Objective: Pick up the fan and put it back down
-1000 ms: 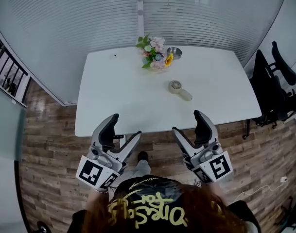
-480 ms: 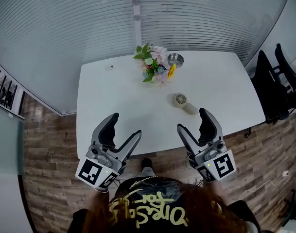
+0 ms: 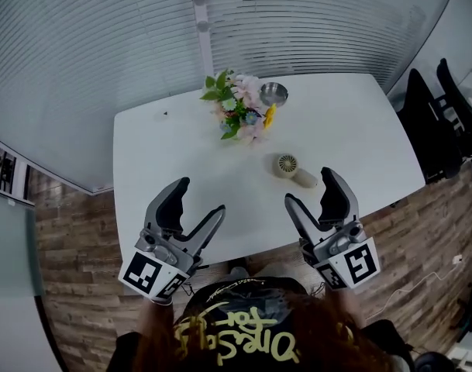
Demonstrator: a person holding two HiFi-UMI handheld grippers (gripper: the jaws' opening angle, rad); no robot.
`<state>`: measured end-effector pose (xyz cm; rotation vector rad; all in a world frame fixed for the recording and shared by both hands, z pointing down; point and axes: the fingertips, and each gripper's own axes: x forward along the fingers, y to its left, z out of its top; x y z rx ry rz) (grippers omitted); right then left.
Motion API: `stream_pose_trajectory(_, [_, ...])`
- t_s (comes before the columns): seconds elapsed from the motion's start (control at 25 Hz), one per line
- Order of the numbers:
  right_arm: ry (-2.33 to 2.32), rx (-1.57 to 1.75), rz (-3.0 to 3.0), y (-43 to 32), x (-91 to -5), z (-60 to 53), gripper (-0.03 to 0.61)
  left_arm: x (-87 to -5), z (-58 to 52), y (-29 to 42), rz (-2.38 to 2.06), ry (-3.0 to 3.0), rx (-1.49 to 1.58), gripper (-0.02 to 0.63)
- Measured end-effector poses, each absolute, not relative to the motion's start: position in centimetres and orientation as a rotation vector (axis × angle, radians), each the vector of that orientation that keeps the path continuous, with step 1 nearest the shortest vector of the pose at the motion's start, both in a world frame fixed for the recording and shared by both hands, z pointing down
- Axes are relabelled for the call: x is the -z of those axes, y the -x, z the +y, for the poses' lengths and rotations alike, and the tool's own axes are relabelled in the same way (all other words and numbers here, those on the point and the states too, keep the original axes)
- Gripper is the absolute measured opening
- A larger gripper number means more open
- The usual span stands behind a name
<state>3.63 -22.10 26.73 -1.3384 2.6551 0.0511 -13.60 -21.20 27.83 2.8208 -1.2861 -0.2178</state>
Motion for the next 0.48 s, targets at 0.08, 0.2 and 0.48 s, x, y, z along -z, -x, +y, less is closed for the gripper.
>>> stream_pose_trajectory(0.08, [1.340, -0.059, 2.659, -3.9, -26.8, -22.4, 0.325, -28.2, -21.6, 13.4, -1.282, -2.816, 0.209, 0.313])
stream_pose_trajectory(0.2, [1.327, -0.087, 2.674, -4.5, -26.8, -22.9, 0.325, -28.3, -21.8, 13.1, -1.289, -2.803, 0.206, 0.310])
stream_pose_trajectory(0.48, [1.242, -0.093, 2.725, -5.5, -26.3, -24.9, 0.325, -27.9, -22.7, 12.1, -1.367, -2.759, 0.225, 0.304])
